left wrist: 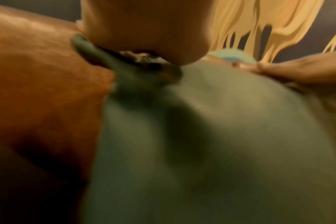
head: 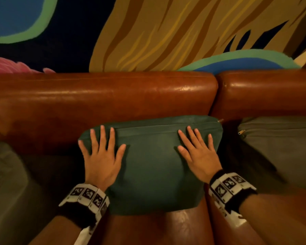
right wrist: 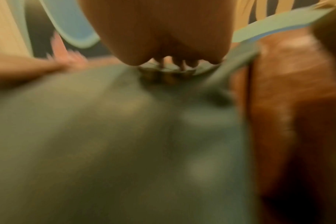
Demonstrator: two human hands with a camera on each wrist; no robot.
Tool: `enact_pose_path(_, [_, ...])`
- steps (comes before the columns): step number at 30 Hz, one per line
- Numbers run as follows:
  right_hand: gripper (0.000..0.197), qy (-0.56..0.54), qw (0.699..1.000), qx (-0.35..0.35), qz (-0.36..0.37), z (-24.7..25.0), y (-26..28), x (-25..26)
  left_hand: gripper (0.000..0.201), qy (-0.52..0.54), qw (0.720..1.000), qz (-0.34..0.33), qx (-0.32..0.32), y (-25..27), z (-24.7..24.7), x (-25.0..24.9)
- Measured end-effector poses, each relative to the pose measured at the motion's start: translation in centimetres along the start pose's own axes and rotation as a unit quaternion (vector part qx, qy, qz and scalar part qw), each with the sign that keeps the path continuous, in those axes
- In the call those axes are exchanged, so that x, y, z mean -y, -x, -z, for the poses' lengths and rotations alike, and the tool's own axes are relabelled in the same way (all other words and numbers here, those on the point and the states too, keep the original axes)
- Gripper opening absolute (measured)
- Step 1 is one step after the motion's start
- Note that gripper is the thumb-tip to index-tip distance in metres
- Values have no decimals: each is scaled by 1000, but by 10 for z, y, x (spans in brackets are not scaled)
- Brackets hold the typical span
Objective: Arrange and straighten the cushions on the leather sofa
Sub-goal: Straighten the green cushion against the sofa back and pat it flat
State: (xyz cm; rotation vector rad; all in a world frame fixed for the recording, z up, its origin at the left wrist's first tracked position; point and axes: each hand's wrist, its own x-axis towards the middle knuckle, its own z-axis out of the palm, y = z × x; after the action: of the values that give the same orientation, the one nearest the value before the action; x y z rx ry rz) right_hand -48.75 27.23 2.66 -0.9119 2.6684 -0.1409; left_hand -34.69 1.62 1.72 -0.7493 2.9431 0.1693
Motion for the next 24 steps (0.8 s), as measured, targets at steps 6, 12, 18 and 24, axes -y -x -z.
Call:
enact_pose_path(6, [67,-20,997,-2,74,1,-25,62,62,88,994,-66,3,-11,-5,-60])
enact_pose_path(12, [54,-13,991,-8,-135,19,-10,-43,56,95,981,168,16,-9,-1,41])
enact_pose_path(18, [51,-486,768,-212,-360,23,7,-31,82,462,811,359,-13,-7,15,54])
enact_pose_path(24, [43,-651,610,-199,-407,39,-1,-58,42,612,684,388,-80,3,27,54])
